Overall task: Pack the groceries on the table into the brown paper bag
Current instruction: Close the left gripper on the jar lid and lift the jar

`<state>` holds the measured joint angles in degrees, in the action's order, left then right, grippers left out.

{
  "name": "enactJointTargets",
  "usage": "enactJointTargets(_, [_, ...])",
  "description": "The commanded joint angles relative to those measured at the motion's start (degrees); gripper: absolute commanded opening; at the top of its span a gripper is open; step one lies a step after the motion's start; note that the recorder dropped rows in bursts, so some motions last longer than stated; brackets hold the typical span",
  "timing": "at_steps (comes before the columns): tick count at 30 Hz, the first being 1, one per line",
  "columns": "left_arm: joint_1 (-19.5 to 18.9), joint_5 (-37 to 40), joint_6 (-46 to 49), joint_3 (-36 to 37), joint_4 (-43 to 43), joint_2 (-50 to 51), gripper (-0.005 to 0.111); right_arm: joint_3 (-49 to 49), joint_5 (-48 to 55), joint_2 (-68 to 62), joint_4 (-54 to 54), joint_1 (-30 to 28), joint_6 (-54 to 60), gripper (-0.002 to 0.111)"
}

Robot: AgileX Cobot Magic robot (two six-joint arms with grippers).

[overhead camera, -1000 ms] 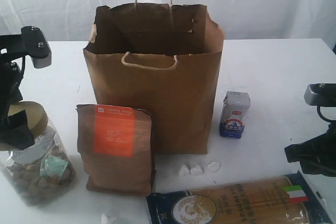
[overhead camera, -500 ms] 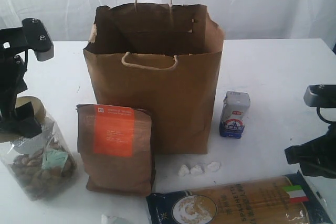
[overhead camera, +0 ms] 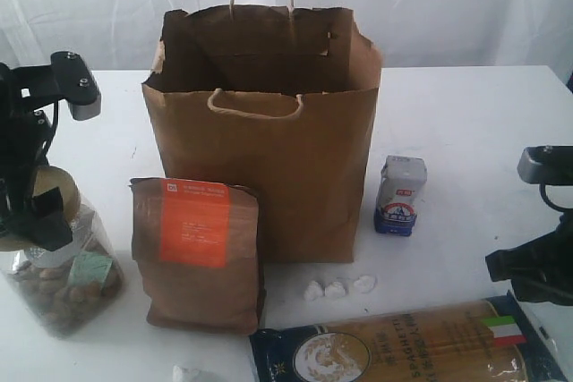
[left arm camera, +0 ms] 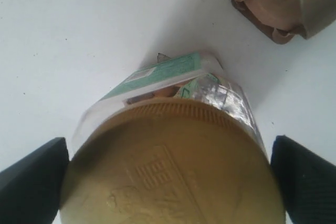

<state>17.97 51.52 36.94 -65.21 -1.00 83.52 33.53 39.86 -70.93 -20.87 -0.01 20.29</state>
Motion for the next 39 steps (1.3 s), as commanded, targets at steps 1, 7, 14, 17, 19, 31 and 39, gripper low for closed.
enactJointTargets(1, [-0.14,2.33,-1.09,0.61,0.05,0.46,0.103,-0.29,-1.15,0.43,-0.22,-0.48,0.51,0.0])
enactJointTargets(7, [-0.14,4.9,-1.2,0.61,0.05,0.46,0.043,-0.29,-1.55,0.43,-0.22,-0.48,0.51,0.0])
enactJointTargets(14, [-0.14,5.65,-1.2,0.61,0.05,0.46,0.0,-0.29,-1.55,0.43,-0.22,-0.48,0.51,0.0])
enactJointTargets(17, [-0.14,5.77,-1.2,0.61,0.05,0.46,0.0,-0.29,-1.32,0.43,-0.22,-0.48,0.51,0.0])
enactJointTargets(19, [-0.14,5.88,-1.2,0.61,0.05,0.46,0.0,-0.29,-1.2,0.43,-0.22,-0.48,0.51,0.0])
enactJointTargets(31, [-0.14,10.44,-5.22,-3.0,0.41,0.46,0.0,-0.29,-0.57,0.43,-0.22,-0.48,0.51,0.0])
enactJointTargets(39, [-0.14,9.92,-5.92,-4.2,-2.28,0.36,0.0,-0.29,-0.18,0.43,-0.22,-0.48,0.51,0.0])
